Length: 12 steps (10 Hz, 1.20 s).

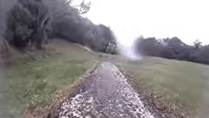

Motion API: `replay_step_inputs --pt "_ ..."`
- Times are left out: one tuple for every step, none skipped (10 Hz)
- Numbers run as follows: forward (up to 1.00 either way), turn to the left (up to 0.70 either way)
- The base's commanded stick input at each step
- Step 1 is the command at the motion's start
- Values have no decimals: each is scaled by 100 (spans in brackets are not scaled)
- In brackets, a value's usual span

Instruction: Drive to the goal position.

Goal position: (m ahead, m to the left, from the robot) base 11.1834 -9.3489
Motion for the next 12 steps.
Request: replay_step_inputs --pt "50 0" --pt "50 0" --pt "50 0" --pt "50 0" --pt "50 -10" --pt "50 -41" --pt "50 -50" --pt "50 -46" --pt "50 -12" --pt "50 0" --pt "50 0" --pt "50 0"
